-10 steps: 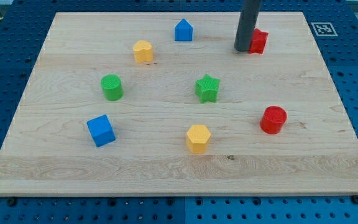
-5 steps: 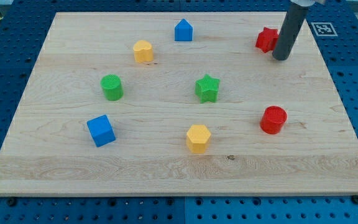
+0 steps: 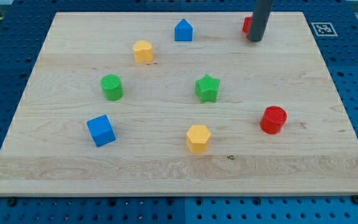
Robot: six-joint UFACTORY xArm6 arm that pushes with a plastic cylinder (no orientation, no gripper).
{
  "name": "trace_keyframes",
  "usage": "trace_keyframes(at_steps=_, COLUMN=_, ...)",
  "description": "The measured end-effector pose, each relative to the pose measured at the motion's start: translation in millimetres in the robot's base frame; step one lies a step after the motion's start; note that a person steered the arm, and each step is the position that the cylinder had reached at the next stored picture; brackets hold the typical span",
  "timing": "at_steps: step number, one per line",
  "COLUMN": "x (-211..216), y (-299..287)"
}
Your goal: Move the red star to the top right
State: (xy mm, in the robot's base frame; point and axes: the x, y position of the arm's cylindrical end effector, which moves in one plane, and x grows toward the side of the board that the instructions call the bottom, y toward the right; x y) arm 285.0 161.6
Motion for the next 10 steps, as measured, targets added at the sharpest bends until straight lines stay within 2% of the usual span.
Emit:
trace_keyframes(at_steps=2, x=-19.3, y=-47.4)
trace_keyframes(at_steps=4, x=-31.2, y=-41.4)
trace_keyframes(at_steps=10, x=-22.7, y=38.3)
